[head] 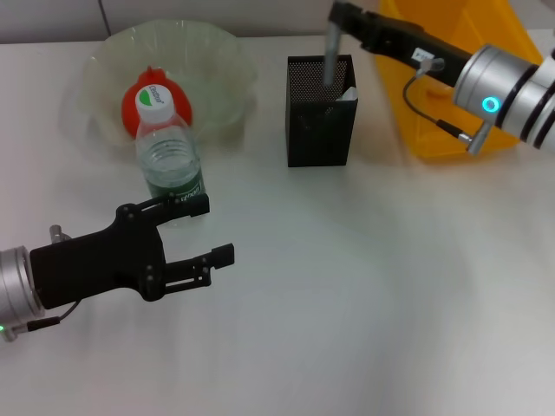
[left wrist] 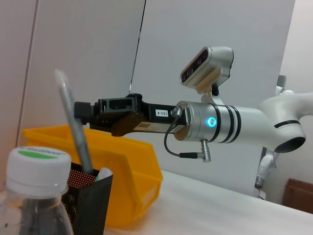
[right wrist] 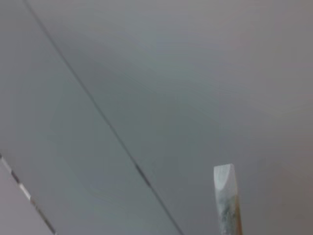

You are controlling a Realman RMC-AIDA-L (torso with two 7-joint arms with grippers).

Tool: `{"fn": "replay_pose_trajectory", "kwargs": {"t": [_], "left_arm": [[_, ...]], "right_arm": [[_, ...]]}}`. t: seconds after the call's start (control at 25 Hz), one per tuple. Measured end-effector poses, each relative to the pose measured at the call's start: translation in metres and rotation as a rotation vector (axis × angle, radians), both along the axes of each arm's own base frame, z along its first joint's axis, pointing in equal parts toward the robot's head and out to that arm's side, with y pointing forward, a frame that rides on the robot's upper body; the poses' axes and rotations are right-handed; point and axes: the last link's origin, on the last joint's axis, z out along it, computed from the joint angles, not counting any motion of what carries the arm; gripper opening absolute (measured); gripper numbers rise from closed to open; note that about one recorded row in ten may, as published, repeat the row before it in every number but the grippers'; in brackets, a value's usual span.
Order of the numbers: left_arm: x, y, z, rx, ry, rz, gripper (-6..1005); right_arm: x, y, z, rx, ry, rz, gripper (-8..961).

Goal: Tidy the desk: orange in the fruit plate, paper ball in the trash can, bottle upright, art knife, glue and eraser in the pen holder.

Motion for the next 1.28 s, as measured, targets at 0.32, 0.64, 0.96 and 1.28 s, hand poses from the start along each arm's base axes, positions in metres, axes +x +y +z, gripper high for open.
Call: {"fn": "replay_pose_trajectory", "kwargs": {"t": [0.32,0.64,0.96,1.28], "left_arm": [[-0.003,0.000,0.004,0.011,0.008,0.005,802],[-0.004,0.001,0.016,-0.023,0.056,-0.054,802],[0.002,0.002,0.025,-0.107,0.095,-0.113,802],[0.010,0.001,0.035,-0.123,0.056,-0.167,802]], "right_arm": [[0.004,-0.020,0.015,0.003,0.041,0.110,280],[0.023,-0.101,0.051,-0.217,-0.156,0.593,623],[0.055,-0.152,0.058,-0.363,-0.264,0.728,797],[0.054,-0.151,0.056,-0.359,-0.272,0.735,799]]}}
